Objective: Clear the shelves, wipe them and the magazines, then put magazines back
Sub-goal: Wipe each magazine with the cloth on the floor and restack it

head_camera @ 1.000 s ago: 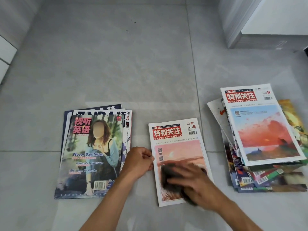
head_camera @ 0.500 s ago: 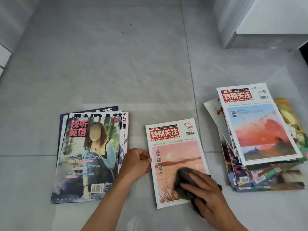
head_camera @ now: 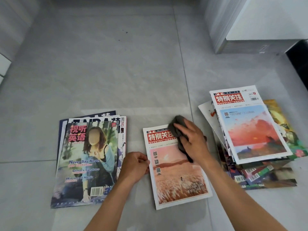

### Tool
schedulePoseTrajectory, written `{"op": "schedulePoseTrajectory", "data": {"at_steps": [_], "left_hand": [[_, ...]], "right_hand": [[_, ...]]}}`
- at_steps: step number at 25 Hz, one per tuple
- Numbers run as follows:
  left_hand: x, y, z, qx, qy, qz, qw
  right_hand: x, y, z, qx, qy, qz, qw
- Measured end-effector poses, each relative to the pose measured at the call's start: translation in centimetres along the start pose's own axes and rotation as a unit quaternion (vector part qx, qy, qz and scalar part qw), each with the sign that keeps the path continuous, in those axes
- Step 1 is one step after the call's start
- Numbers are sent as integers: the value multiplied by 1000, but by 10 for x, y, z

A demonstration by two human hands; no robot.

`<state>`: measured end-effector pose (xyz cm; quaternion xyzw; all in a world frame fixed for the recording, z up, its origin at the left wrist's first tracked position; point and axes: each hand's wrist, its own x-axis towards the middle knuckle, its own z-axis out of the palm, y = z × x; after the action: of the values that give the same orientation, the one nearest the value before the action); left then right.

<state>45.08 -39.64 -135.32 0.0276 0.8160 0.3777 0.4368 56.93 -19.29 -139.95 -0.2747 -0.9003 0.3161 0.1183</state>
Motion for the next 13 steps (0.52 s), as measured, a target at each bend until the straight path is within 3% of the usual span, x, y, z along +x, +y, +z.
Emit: {"op": "schedulePoseTrajectory", "data": {"at_steps": [7, 11, 13], "left_hand": [[0, -2, 1, -8, 8, 7, 1000], [-1, -5, 1, -14, 0, 6, 1000], [-6, -4, -3, -88, -3, -8, 996]], "right_hand": [[-186, -17, 14, -60, 53, -23, 997], [-174, -67, 60, -34, 17, -66, 997], [-144, -98, 73, 18, 6, -39, 999]]}}
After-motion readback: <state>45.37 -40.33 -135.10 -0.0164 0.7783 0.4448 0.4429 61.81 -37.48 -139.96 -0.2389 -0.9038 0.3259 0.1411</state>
